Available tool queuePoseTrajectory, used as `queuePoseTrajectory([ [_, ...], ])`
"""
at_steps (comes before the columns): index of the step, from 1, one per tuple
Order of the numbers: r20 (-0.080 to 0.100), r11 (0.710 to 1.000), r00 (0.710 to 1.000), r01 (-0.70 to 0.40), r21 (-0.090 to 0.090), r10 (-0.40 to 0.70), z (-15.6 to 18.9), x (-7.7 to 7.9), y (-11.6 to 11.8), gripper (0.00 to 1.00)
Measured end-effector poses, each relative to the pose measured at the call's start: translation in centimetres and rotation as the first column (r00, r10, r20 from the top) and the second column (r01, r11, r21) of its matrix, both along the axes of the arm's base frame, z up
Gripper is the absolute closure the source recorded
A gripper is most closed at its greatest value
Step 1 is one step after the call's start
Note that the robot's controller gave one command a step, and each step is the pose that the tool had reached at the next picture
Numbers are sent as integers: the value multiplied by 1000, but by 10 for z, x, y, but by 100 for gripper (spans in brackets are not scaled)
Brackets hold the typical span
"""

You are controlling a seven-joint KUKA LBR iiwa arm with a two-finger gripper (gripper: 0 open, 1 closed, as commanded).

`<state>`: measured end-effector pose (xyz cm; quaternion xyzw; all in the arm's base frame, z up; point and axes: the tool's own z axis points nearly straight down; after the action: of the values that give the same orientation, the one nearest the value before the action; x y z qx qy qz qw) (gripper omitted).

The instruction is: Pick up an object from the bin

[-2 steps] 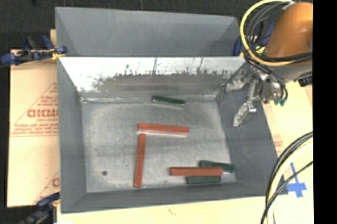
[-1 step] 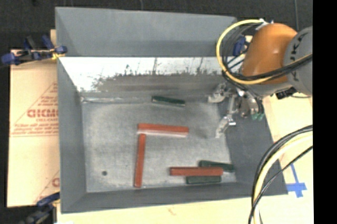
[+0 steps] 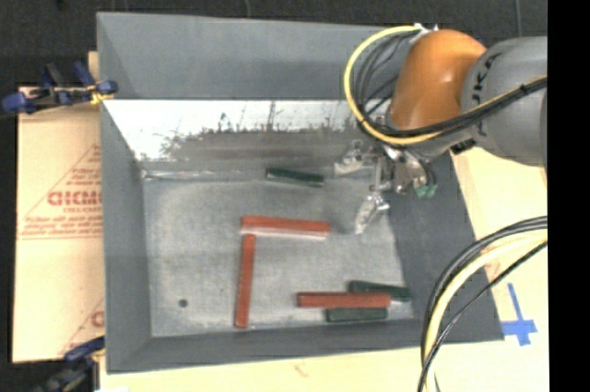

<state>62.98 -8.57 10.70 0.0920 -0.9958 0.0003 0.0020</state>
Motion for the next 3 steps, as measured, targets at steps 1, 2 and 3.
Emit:
queuePoseTrajectory([
  [1, 2, 994, 995, -105, -5, 105, -27, -28, 17, 100],
  [2, 30, 994, 994, -105, -4, 106, -29, -24, 20, 0],
  [3, 29, 994, 994, -106, -5, 106, -29, -25, 20, 0],
])
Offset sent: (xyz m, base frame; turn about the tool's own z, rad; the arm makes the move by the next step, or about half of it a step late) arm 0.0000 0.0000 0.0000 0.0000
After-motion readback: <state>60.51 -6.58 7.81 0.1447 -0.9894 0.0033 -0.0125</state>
